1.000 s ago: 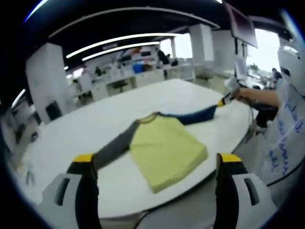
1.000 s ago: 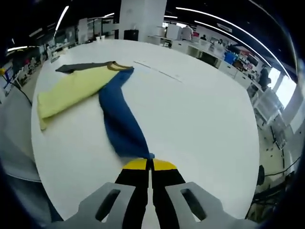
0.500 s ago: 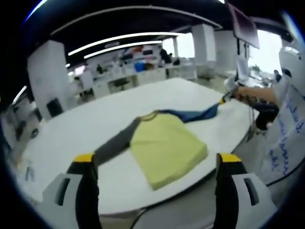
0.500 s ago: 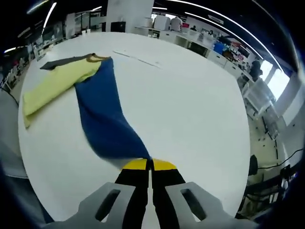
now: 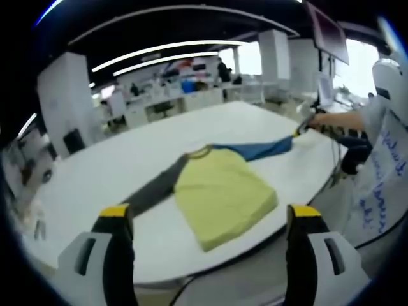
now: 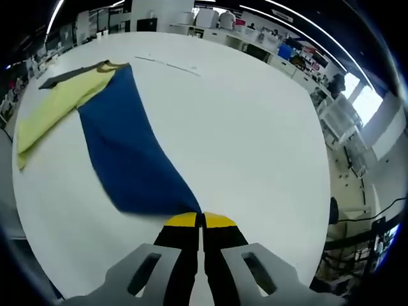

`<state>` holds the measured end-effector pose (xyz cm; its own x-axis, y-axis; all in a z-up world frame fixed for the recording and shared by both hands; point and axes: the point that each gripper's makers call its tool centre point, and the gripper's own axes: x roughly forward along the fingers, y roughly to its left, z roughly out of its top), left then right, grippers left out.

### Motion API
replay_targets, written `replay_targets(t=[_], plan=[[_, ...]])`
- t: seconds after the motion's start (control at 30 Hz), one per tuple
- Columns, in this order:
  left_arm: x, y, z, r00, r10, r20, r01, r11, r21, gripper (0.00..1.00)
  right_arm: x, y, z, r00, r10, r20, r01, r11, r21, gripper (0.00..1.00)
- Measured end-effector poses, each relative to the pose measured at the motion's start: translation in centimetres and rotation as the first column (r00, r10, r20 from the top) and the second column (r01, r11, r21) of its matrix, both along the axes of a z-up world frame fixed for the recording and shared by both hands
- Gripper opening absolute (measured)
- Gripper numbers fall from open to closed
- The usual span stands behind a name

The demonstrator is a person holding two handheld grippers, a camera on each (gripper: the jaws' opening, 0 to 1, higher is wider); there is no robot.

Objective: Fold the garment on the visible template until the final outline fits inside the template.

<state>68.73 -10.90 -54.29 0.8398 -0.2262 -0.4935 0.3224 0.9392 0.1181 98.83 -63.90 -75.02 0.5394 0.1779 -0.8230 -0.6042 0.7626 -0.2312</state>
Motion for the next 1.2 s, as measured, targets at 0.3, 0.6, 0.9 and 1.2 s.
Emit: replay_targets(t=[0.3,0.6,0.9,1.2], plan=[[0.1,-0.1,0.1,1.000,0.004,0.002,-0.004,1.000,-0.001,0.95,0.9,-0.6,-1.1,1.000,-0.016,-0.019,0.016,0.999,-0.036,0.02],[-0.1,0.1,0.1,1.000,0.019,-0.006,-0.019,1.000,-0.002,0.94,1.3,-1.4,-2.0,0.999,-0.021,-0.043,0.019,0.999,-0.046,0.02],[-0.2,0.2,0.2,1.000,0.030,-0.001,-0.030,1.000,-0.006,0.96,1.5,-1.5,-2.0,0.999,-0.012,-0.038,0.009,0.998,-0.067,0.02],[-0.4,0.3,-0.1,0.999,0.036,-0.013,-0.036,0.999,-0.011,0.95,2.1,-2.1,-2.2,0.999,-0.021,-0.050,0.017,0.997,-0.074,0.02]])
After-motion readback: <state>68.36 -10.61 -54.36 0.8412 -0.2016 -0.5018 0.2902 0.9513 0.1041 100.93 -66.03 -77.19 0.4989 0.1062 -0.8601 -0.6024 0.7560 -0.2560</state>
